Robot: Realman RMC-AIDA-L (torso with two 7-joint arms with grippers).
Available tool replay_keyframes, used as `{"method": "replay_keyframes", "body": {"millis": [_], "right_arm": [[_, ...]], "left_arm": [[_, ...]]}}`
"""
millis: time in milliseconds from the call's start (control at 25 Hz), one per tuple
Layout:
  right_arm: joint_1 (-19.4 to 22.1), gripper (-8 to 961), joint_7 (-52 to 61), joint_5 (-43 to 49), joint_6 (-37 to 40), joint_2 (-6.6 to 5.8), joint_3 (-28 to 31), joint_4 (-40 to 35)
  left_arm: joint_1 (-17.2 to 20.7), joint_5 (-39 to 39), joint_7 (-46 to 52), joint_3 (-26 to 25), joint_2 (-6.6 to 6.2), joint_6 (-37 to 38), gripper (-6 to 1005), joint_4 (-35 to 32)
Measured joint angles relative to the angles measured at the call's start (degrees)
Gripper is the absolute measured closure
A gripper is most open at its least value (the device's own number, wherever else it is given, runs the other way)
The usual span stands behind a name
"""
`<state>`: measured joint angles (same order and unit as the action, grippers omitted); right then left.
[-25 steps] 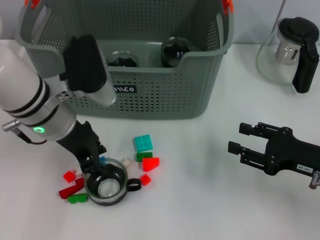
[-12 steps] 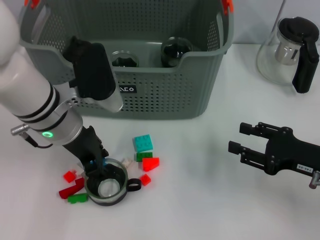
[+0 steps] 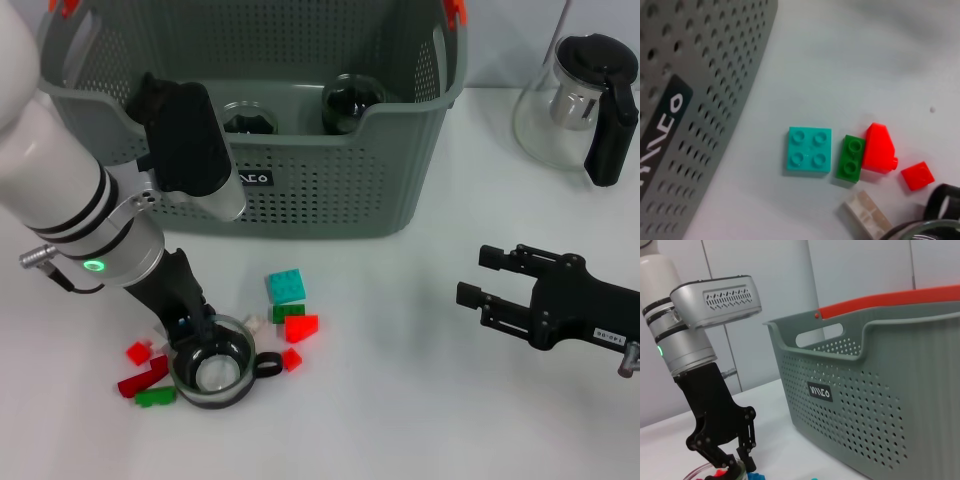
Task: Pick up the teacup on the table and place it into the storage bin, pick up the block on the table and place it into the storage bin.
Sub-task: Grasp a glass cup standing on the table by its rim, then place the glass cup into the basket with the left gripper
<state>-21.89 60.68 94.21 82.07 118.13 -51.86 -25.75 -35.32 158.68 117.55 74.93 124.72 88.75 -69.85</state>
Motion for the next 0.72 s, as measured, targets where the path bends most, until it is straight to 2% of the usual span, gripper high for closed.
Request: {"method": "replay_keyframes", "body": {"millis": [200,480,600,640,720], "right_arm": [[0.00,308,0.01,-0.01,0.01,0.00,0.00,0.00],[0.02,307,-0.13,-0.06,0.03,0.00,0.00,0.00],[0.07,307,-0.18,-0.07,0.03,-0.01,0.00,0.00],[0.11,307,-0.21,-0.09,0.03,0.00,0.00,0.00],[0.19,307,-0.31,-0.18,0.03,0.00,0.00,0.11]], "left_arm": [[-0.01,0.16,0.03,-0.20,-0.01,0.46,885,-0.07],[-0.01,-0.29,-0.89,-1.40,-0.05,1.27,962,-0.89],[-0.09,-3.55,-3.81,-5.97,-0.34,3.76,962,-2.11],[-0.53,-6.96,-6.63,-10.74,-0.71,6.44,962,-2.55],[-1.41,-10.47,-9.77,-16.48,-1.32,9.54,962,-1.97]]}}
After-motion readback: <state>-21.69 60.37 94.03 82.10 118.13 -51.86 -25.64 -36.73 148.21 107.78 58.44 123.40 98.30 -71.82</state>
